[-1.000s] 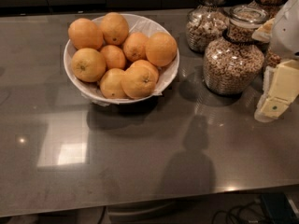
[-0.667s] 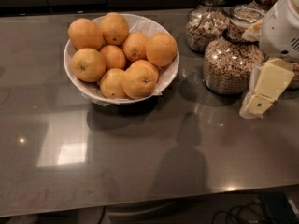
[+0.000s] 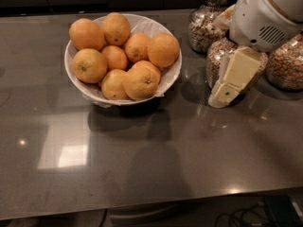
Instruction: Pick orange from white bowl
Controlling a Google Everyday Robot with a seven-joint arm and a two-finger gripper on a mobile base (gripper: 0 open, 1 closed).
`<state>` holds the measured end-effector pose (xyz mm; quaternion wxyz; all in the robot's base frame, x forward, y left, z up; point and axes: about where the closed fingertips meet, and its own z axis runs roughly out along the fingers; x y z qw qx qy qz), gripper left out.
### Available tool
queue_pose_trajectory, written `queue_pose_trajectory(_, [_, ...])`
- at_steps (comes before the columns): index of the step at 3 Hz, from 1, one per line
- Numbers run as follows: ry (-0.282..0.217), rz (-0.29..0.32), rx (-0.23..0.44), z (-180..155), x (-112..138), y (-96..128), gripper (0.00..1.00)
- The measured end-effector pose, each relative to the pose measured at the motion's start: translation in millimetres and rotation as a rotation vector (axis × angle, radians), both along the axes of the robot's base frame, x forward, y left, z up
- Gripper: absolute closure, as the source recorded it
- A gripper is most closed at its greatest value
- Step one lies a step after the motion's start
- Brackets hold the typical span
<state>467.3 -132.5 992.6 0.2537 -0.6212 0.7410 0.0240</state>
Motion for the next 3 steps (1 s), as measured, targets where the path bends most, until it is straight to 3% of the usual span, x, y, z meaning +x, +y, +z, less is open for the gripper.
queue_pose_trajectory(1, [0.0, 0.0, 0.0, 0, 0, 0, 0.0])
queue_pose_trajectory(2, [-0.05, 0.009, 0.015, -4, 13, 9, 0.0])
queue_pose_trajectory(3, [-0.138, 0.047, 0.035, -4, 43, 24, 0.0])
